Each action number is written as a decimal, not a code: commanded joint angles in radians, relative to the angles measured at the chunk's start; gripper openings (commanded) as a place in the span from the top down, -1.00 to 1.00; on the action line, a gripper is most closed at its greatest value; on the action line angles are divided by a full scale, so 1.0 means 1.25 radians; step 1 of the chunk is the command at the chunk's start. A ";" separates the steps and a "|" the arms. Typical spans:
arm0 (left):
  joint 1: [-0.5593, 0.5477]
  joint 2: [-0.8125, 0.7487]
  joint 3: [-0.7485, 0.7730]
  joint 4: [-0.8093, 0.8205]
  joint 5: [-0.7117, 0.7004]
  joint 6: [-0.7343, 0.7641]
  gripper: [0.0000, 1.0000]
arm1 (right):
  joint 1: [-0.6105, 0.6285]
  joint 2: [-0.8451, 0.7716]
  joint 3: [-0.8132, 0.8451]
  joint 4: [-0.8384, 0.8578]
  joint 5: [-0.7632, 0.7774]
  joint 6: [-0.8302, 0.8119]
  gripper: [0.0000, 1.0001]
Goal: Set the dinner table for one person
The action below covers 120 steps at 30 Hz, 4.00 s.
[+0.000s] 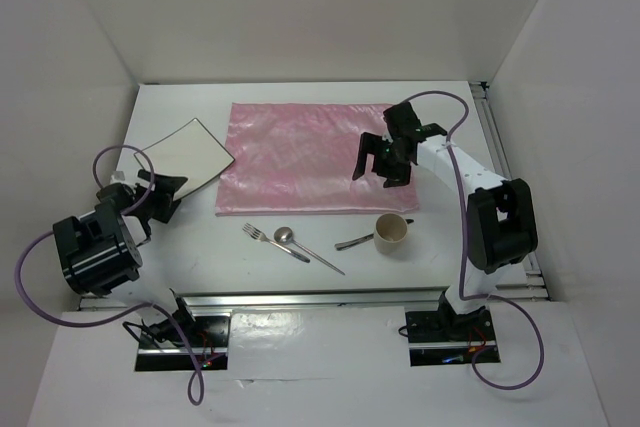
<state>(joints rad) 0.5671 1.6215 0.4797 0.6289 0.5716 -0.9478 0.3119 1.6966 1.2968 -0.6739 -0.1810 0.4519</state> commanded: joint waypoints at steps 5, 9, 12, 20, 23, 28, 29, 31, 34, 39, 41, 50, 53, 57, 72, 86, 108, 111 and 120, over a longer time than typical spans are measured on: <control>-0.002 -0.008 -0.005 -0.141 -0.102 0.032 -0.77 | 0.008 -0.039 0.004 0.016 0.000 0.004 -1.00; -0.002 -0.074 -0.030 -0.174 -0.187 -0.005 -0.77 | 0.008 -0.015 0.013 0.024 -0.015 0.004 -1.00; -0.002 -0.120 -0.045 -0.190 -0.234 -0.015 -0.80 | 0.008 -0.006 0.020 0.031 -0.022 -0.003 -1.00; -0.002 0.011 0.021 -0.126 -0.127 -0.012 -0.78 | 0.033 0.009 0.036 0.031 0.018 -0.011 -1.00; -0.002 0.027 0.030 -0.103 -0.110 -0.012 -0.70 | 0.040 0.009 0.036 0.024 0.056 -0.018 -1.00; -0.002 0.037 0.040 -0.104 -0.119 -0.020 -0.65 | 0.040 0.009 0.036 0.016 0.066 -0.018 -1.00; -0.002 0.046 0.040 -0.104 -0.119 -0.020 -0.62 | 0.040 0.009 0.036 0.016 0.066 -0.018 -1.00; -0.002 0.055 0.040 -0.092 -0.111 -0.020 -0.53 | 0.040 0.009 0.036 0.016 0.066 -0.018 -1.00; -0.002 0.064 0.040 -0.071 -0.095 -0.020 -0.43 | 0.040 0.016 0.036 0.016 0.066 -0.018 -1.00; -0.002 0.082 0.056 -0.071 -0.078 -0.020 -0.22 | 0.040 0.023 0.036 0.016 0.074 -0.018 -1.00; -0.002 0.082 0.064 -0.071 -0.078 -0.020 -0.11 | 0.040 0.023 0.036 0.016 0.074 -0.018 -1.00; -0.002 0.027 0.102 -0.113 -0.071 0.010 0.92 | 0.040 0.016 0.036 0.002 0.088 -0.018 -1.00; -0.002 0.011 0.132 -0.137 -0.051 0.010 1.00 | 0.040 0.009 0.036 0.002 0.088 -0.018 -1.00; -0.002 -0.017 0.171 -0.137 0.030 -0.007 1.00 | 0.040 -0.001 0.036 -0.006 0.096 -0.003 -1.00; -0.002 -0.137 0.319 -0.118 0.148 -0.060 1.00 | 0.040 -0.055 0.013 -0.013 0.096 0.004 -1.00; -0.023 -0.145 0.386 -0.116 0.263 -0.107 1.00 | 0.040 -0.070 0.013 -0.020 0.119 0.004 -1.00; -0.504 0.018 0.272 0.371 0.058 -0.401 1.00 | -0.086 -0.204 0.004 -0.087 0.151 -0.020 -1.00; -0.519 0.026 0.272 0.373 0.031 -0.409 1.00 | -0.116 -0.226 0.004 -0.094 0.151 -0.037 -1.00; -0.578 0.083 0.257 0.412 -0.074 -0.401 1.00 | -0.143 -0.236 0.012 -0.101 0.151 -0.045 -1.00</control>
<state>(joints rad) -0.1287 1.7241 0.7784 0.8280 0.4801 -1.3838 0.1425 1.4292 1.2976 -0.7792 -0.0063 0.4122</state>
